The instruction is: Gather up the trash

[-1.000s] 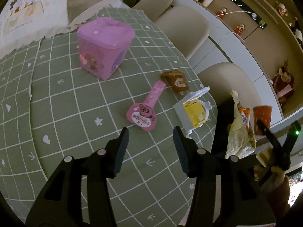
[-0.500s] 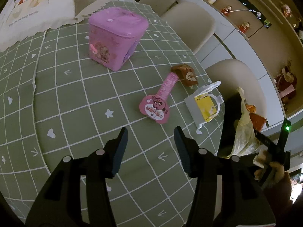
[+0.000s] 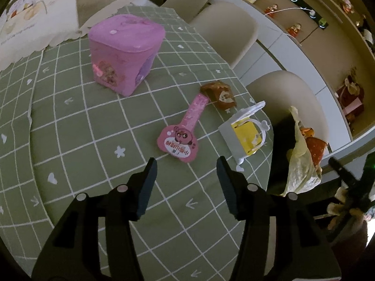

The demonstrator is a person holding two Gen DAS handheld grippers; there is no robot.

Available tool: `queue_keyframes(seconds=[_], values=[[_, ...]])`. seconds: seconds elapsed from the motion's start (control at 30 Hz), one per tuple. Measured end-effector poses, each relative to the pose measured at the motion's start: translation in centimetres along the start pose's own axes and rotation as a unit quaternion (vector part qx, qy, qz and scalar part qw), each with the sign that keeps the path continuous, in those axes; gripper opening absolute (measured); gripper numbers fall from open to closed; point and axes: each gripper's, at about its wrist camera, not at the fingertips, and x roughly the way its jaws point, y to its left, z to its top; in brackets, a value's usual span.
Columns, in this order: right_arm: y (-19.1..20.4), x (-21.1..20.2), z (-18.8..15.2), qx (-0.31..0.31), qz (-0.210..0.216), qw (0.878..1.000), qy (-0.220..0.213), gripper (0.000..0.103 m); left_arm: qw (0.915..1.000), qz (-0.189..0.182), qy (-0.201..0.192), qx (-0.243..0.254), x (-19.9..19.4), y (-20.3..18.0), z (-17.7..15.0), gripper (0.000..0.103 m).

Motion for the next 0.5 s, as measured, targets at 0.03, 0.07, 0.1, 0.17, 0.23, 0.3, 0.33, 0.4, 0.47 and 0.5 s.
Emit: queue_keyframes(seconds=[0.03, 0.07, 0.1, 0.17, 0.23, 0.3, 0.33, 0.4, 0.47, 0.5], values=[[0.5, -0.3, 0.4, -0.004, 0.012, 1.0, -0.008, 0.055, 0.9999, 0.001, -0.006, 0.01, 0.1, -0.2, 0.0, 0.052], [1.1, -0.5, 0.7, -0.01, 0.018, 1.0, -0.016, 0.055, 0.9997, 0.004, -0.012, 0.023, 0.1, -0.5, 0.1, 0.052], [1.8, -0.6, 0.9, -0.017, 0.022, 0.999, -0.024, 0.055, 0.999, 0.007, -0.02, 0.038, 0.2, -0.7, 0.1, 0.053], [3.4, -0.8, 1.4, -0.037, 0.037, 0.998, -0.039, 0.055, 0.9978, 0.007, -0.028, 0.06, 0.4, -1.0, 0.4, 0.053], [5.5, -0.2, 2.0, -0.057, 0.044, 0.997, -0.039, 0.054, 0.9954, 0.014, -0.04, 0.086, 0.7, -1.3, 0.8, 0.053], [7.5, 0.8, 2.3, -0.081, 0.055, 0.995, -0.034, 0.054, 0.9927, 0.022, -0.047, 0.109, 1.4, -1.5, 1.3, 0.053], [8.7, 1.7, 2.6, -0.095, 0.064, 0.993, -0.025, 0.054, 0.9919, 0.028, -0.047, 0.115, 1.8, -1.6, 1.5, 0.053], [10.3, 3.2, 3.3, -0.116, 0.076, 0.99, -0.015, 0.053, 0.9917, 0.043, -0.046, 0.112, 2.6, -1.4, 2.2, 0.053], [12.0, 5.3, 4.8, -0.137, 0.083, 0.987, -0.004, 0.044, 0.9937, 0.04, -0.045, 0.094, 2.7, -1.1, 2.8, 0.053], [12.6, 6.1, 5.3, -0.14, 0.088, 0.986, 0.001, 0.042, 0.9945, 0.039, -0.048, 0.084, 2.6, -1.0, 3.0, 0.053]])
